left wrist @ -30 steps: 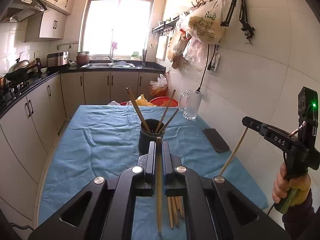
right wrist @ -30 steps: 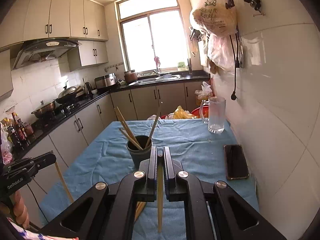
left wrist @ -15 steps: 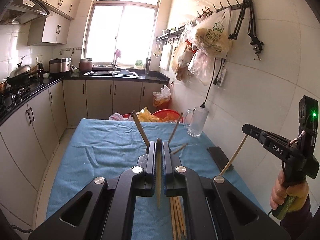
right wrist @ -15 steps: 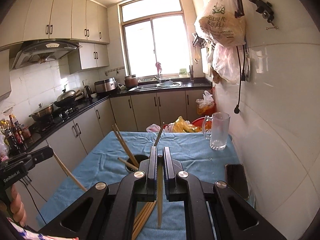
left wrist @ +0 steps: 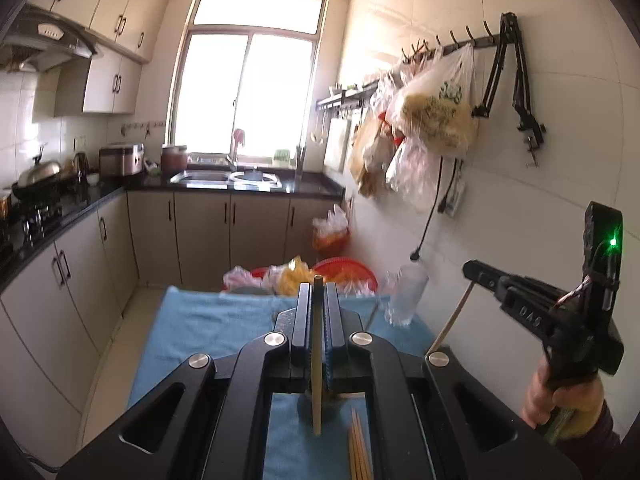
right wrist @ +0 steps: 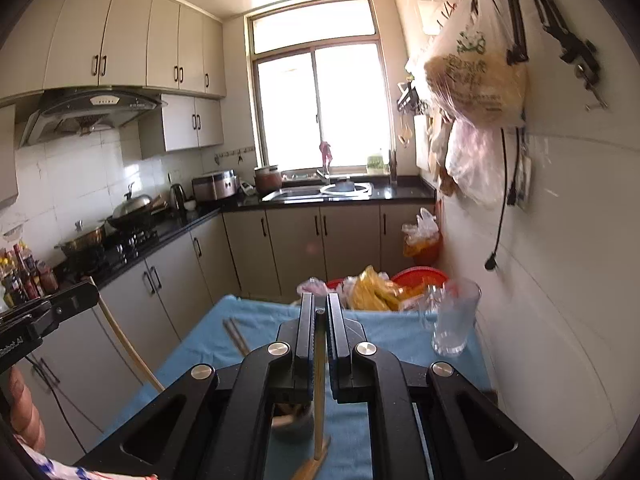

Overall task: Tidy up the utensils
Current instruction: 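Lower both chopsticks into the holder cup and open both grippers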

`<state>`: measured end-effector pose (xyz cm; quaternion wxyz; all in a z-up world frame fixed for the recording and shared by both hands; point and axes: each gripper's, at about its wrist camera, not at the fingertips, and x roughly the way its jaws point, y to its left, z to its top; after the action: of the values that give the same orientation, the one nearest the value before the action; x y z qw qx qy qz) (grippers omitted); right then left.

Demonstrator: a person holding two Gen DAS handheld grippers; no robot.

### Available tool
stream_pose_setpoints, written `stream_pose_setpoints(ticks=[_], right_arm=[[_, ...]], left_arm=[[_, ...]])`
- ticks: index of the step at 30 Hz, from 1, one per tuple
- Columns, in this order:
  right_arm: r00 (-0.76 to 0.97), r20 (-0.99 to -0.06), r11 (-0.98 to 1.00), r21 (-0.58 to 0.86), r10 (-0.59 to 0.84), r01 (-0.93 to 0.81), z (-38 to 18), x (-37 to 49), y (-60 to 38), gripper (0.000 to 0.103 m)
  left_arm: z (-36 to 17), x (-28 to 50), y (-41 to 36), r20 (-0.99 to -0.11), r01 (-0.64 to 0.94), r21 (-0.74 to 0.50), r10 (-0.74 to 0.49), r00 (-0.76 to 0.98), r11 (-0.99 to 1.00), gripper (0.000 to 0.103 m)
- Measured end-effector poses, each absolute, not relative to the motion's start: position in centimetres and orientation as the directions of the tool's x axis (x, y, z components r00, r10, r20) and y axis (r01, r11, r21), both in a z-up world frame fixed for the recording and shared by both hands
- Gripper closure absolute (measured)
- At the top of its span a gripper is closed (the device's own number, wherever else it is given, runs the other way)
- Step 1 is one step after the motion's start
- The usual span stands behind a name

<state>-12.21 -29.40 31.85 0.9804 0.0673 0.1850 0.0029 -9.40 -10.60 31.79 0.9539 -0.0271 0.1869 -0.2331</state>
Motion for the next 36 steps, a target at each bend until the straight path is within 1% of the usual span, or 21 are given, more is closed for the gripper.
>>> stream_pose_setpoints(ticks=[4, 7, 14, 18, 21, 23, 24, 25, 26, 27, 28, 30, 33, 36], right_arm=[[0.941, -0.339, 0.991, 0.131, 0.016, 0.031, 32.7, -9.9, -29.1, 0.098], [0.94, -0.34, 0.988, 0.151, 0.016, 0.038, 32.3, -7.9, -29.2, 0.098], [0.925, -0.375, 0.97, 0.24, 0.059, 0.035, 29.5, -5.2, -29.8, 0.097], [0.902, -0.421, 0.967, 0.253, 0.098, 0.013, 27.4, -4.0, -29.5, 0.097], [0.884, -0.455, 0.968, 0.249, 0.104, 0.015, 25.6, -3.3, -29.4, 0.097], [0.876, -0.47, 0.965, 0.263, 0.11, 0.019, 24.8, -3.0, -29.6, 0.096], [0.872, -0.476, 0.962, 0.273, 0.116, 0.022, 24.5, -2.9, -29.8, 0.093], [0.869, -0.48, 0.959, 0.282, 0.119, 0.024, 24.3, -2.9, -29.9, 0.086], [0.869, -0.481, 0.958, 0.286, 0.118, 0.028, 24.3, -2.8, -30.1, 0.082], [0.87, -0.481, 0.958, 0.286, 0.111, 0.036, 24.2, -3.0, -30.3, 0.075], [0.871, -0.48, 0.958, 0.285, 0.106, 0.04, 24.3, -3.2, -30.5, 0.072], [0.874, -0.476, 0.958, 0.284, 0.101, 0.044, 24.6, -3.8, -30.7, 0.071], [0.878, -0.47, 0.961, 0.271, 0.087, 0.049, 24.9, -5.6, -30.9, 0.064], [0.869, -0.486, 0.968, 0.25, 0.096, 0.032, 24.6, -7.8, -30.8, 0.063]], left_arm=[[33.3, -7.0, -12.3, -0.324, 0.429, -0.129, -0.447, 0.834, 0.894, 0.099], [33.1, -5.0, -14.0, -0.338, 0.425, -0.117, -0.438, 0.833, 0.898, 0.099], [29.6, -0.7, -17.1, -0.429, 0.417, -0.11, -0.422, 0.799, 0.902, 0.099], [26.8, 0.9, -17.7, -0.493, 0.409, -0.127, -0.415, 0.765, 0.904, 0.098], [26.0, 0.9, -17.4, -0.505, 0.406, -0.135, -0.415, 0.757, 0.904, 0.098], [26.0, 0.7, -17.2, -0.5, 0.407, -0.129, -0.414, 0.761, 0.904, 0.095], [26.2, 0.3, -17.0, -0.492, 0.406, -0.122, -0.411, 0.767, 0.905, 0.091], [26.4, 0.1, -16.9, -0.486, 0.405, -0.118, -0.408, 0.772, 0.907, 0.084], [26.6, -0.1, -16.7, -0.48, 0.402, -0.114, -0.405, 0.778, 0.908, 0.079], [26.8, -0.4, -16.5, -0.47, 0.398, -0.111, -0.401, 0.786, 0.911, 0.071], [27.1, -0.8, -16.2, -0.458, 0.393, -0.112, -0.398, 0.795, 0.913, 0.068], [27.7, -1.7, -15.5, -0.439, 0.388, -0.113, -0.396, 0.806, 0.915, 0.068], [28.3, -2.7, -14.4, -0.426, 0.38, -0.119, -0.393, 0.815, 0.917, 0.065], [28.4, -4.3, -12.6, -0.409, 0.36, -0.122, -0.377, 0.831, 0.925, 0.061]])
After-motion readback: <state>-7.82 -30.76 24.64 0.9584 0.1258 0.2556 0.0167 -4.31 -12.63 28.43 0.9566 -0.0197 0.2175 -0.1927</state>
